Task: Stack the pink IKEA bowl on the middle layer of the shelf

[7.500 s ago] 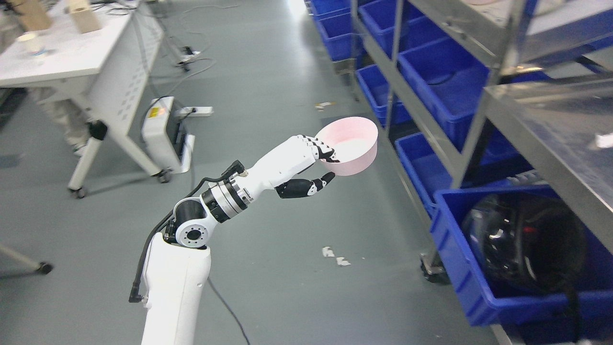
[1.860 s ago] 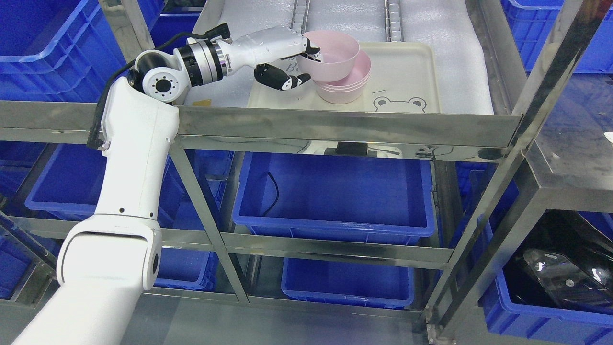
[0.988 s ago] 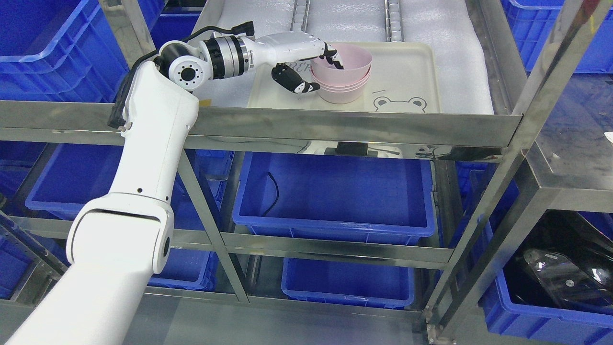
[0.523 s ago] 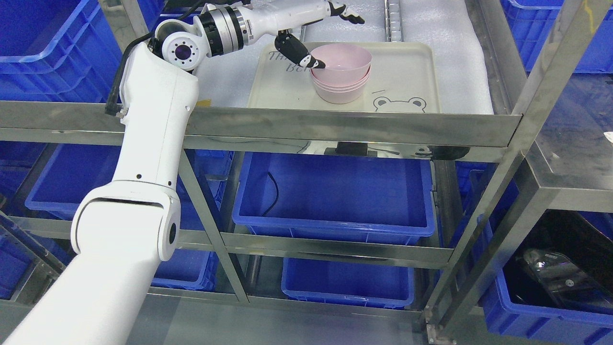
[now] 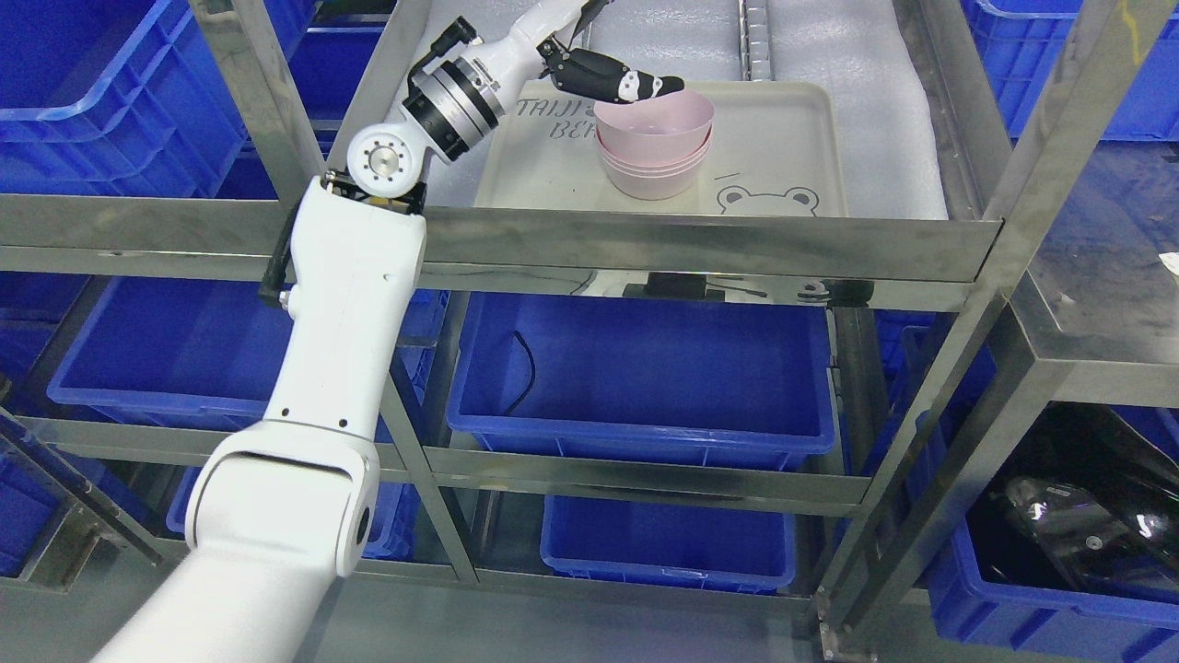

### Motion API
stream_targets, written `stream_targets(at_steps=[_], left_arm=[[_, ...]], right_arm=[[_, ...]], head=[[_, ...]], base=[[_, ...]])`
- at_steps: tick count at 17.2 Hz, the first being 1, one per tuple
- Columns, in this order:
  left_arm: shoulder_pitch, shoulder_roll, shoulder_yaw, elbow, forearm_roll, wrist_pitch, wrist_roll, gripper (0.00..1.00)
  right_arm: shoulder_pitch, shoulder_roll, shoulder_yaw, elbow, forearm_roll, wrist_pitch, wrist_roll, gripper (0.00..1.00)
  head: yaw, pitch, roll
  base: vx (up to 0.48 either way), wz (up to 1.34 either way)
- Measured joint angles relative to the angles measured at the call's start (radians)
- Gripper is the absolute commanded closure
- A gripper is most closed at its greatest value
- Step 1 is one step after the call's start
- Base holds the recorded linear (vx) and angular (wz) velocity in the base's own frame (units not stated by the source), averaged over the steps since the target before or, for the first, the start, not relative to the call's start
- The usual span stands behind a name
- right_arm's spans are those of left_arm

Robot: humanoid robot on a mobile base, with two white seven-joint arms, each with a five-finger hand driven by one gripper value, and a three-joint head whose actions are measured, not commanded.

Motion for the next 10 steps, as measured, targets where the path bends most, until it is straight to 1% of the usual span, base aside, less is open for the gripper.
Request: stream_targets(at_steps=[2, 3, 5, 7, 10], left_arm=[[0.096, -0.004, -0.071, -0.075, 0.039, 0.008, 0.083, 0.08], [0.146, -0.006, -0.103, -0.108, 0.049, 0.008, 0.103, 0.08], [0.275, -0.009, -0.183, -0.188, 0.043, -0.082, 0.133, 0.06], [0.380, -0.011, -0.240, -0.240, 0.007, -0.162, 0.142, 0.04], [0.536, -0.014, -0.298, -0.299, -0.031, -0.212, 0.155, 0.03]], right_arm=[[0.000, 0.000, 0.000, 0.000, 0.000, 0.000, 0.000, 0.00], [0.000, 0.000, 0.000, 0.000, 0.000, 0.000, 0.000, 0.00], [0.000, 0.000, 0.000, 0.000, 0.000, 0.000, 0.002, 0.00], [0.000, 0.000, 0.000, 0.000, 0.000, 0.000, 0.004, 0.00], [0.000, 0.000, 0.000, 0.000, 0.000, 0.000, 0.003, 0.00]], head=[[0.0000, 0.000, 0.000], [0.0000, 0.000, 0.000], [0.0000, 0.000, 0.000], [0.0000, 0.000, 0.000], [0.0000, 0.000, 0.000]], base=[[0.000, 0.00], [-0.007, 0.01], [-0.027, 0.09], [-0.064, 0.20], [-0.116, 0.10]])
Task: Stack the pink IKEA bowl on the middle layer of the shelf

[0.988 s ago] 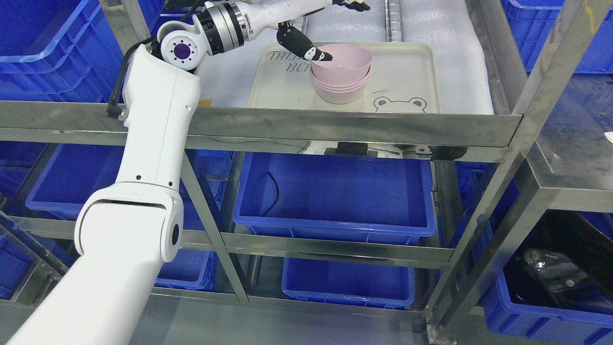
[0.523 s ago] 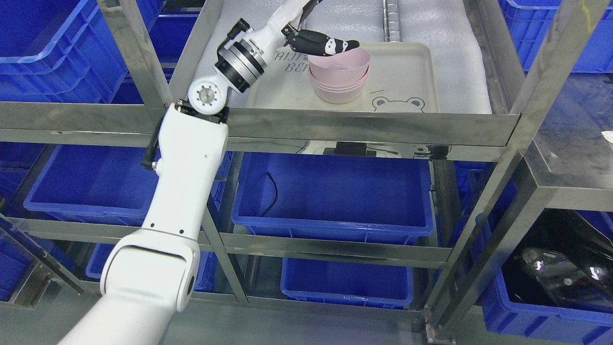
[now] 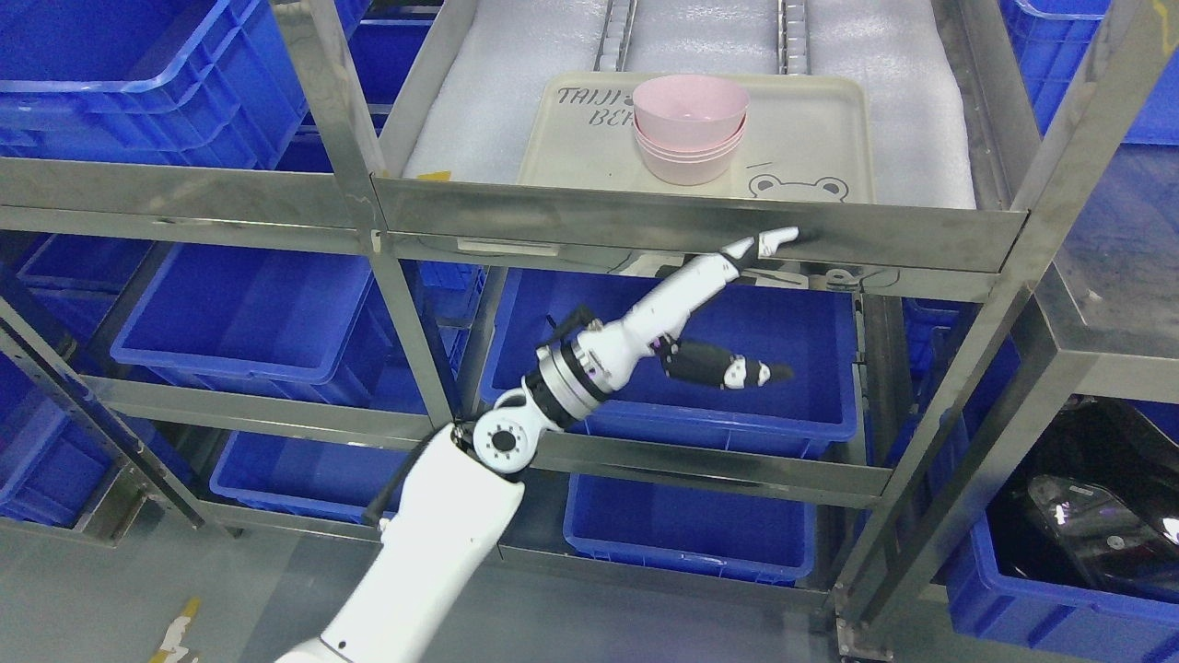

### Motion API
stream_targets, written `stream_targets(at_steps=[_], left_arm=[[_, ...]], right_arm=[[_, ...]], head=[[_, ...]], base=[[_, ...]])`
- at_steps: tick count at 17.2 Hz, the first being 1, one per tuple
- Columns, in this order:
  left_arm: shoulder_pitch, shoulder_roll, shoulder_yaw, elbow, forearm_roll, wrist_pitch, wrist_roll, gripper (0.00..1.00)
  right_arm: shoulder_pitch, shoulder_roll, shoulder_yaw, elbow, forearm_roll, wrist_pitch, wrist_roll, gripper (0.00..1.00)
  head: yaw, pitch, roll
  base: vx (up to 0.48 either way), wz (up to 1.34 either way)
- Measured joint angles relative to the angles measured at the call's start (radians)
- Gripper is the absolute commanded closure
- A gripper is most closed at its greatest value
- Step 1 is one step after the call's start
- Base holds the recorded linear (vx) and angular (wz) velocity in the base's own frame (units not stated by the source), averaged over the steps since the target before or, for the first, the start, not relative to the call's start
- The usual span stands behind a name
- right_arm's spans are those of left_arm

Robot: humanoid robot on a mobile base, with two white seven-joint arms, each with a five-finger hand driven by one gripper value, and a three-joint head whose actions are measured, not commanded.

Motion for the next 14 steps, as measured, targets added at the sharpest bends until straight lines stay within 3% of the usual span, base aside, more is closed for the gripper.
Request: stream_targets(at_steps=[4, 7, 10, 14], left_arm=[[0.205, -0.003, -0.002, -0.039, -0.024, -0.022, 0.184, 0.03], [0.274, -0.004, 0.040, -0.038, -0.005, 0.041, 0.343, 0.03], [0.316, -0.005, 0.106, -0.033, 0.067, 0.168, 0.392, 0.02], [0.340, -0.006, 0.185, -0.024, 0.114, 0.244, 0.406, 0.02]], right_arm=[[0.001, 0.000, 0.000, 0.000, 0.000, 0.000, -0.003, 0.00], [0.001, 0.000, 0.000, 0.000, 0.000, 0.000, -0.003, 0.00], [0.000, 0.000, 0.000, 0.000, 0.000, 0.000, -0.003, 0.00], [0.001, 0.000, 0.000, 0.000, 0.000, 0.000, -0.004, 0.00]], head=[[0.0000, 0.000, 0.000], [0.0000, 0.000, 0.000], [0.0000, 0.000, 0.000], [0.0000, 0.000, 0.000]], base=[[-0.102, -0.23], [-0.070, -0.16], [-0.023, -0.02], [0.004, -0.01]])
